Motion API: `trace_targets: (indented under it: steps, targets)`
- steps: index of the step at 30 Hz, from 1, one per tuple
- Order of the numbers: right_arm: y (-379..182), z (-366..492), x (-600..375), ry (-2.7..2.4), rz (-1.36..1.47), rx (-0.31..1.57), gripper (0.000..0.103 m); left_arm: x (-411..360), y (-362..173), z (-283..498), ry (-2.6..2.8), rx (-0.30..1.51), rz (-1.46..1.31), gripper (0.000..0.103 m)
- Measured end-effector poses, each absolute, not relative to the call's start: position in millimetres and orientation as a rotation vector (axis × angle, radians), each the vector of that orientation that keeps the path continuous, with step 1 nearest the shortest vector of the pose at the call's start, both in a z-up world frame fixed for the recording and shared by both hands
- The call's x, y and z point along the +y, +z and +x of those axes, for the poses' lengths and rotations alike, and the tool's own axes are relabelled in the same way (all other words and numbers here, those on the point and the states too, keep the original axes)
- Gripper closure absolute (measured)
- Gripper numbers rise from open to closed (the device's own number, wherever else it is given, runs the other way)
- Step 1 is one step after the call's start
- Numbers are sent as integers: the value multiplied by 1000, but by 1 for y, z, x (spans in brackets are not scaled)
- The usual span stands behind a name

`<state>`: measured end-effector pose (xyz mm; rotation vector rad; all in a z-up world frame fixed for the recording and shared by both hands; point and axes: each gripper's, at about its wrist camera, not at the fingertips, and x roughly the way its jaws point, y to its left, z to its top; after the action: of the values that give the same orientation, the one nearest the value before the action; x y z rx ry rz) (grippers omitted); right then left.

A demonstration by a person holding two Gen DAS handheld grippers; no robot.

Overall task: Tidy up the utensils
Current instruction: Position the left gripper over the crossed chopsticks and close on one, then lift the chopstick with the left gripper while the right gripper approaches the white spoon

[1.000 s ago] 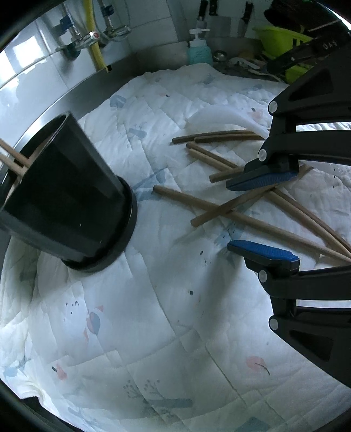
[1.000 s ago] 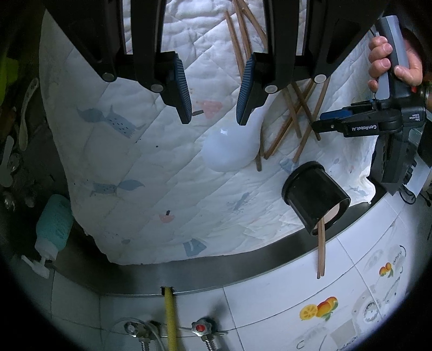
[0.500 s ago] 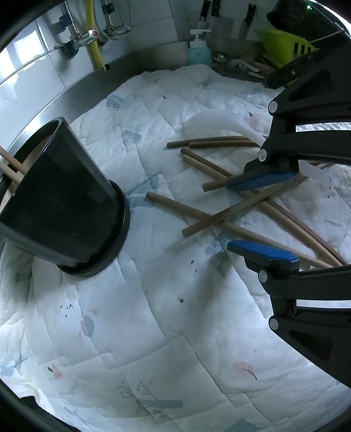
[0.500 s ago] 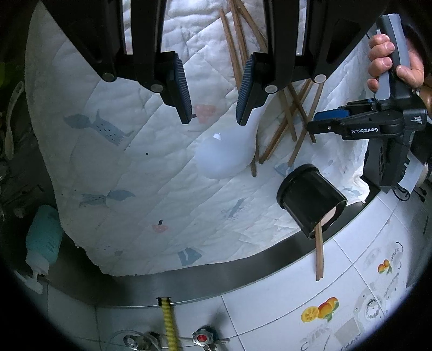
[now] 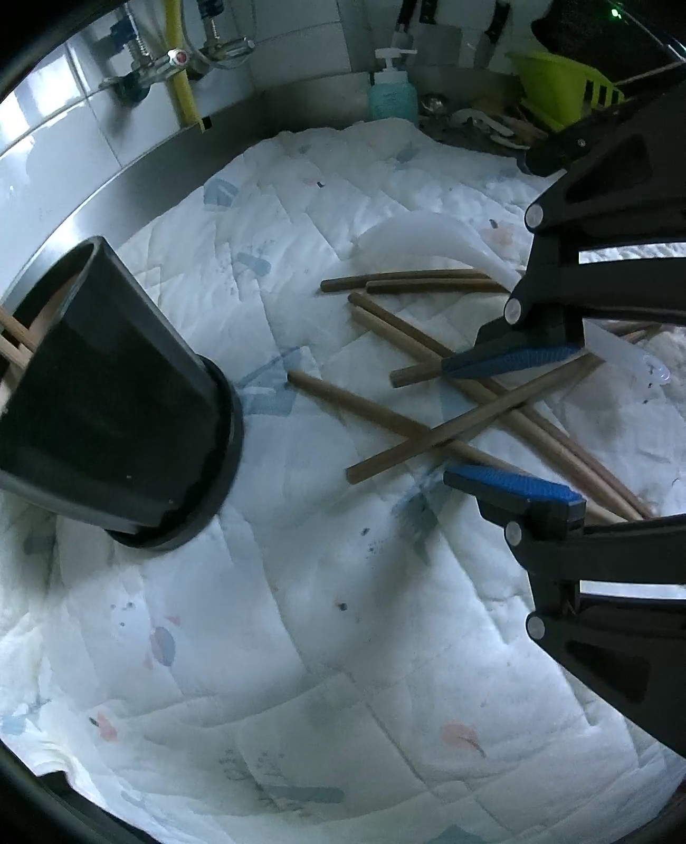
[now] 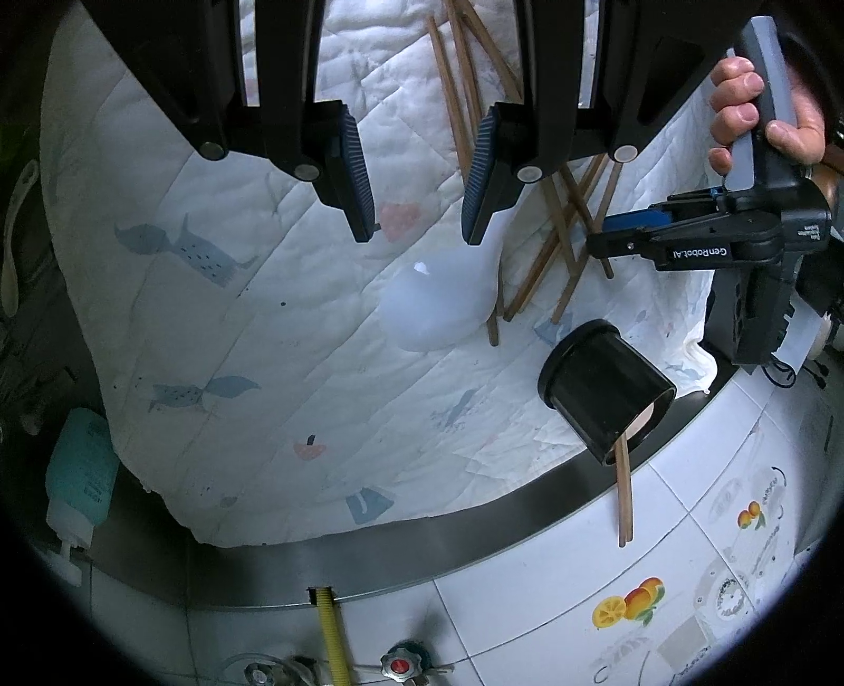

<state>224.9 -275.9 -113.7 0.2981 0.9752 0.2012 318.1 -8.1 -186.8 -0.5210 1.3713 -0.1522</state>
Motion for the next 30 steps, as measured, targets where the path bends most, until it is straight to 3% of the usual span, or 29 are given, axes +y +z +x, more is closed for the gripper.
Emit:
trace_targets:
  steps: [18,23,27,30]
  targets:
    - [-112,226,-272,216,315,974,65,5,-193,333,-121,1350,-576,69]
    - [-114,229,-272,223,343,984,65,7,-199,334,-113,1334,-615,78]
    - [-117,233,-272,226,377,994,65,8,-204,335,-111,1315,-635,92]
    - [-119,236,-271,231,403,1002,65,8,-205,335,-117,1299,-639,92]
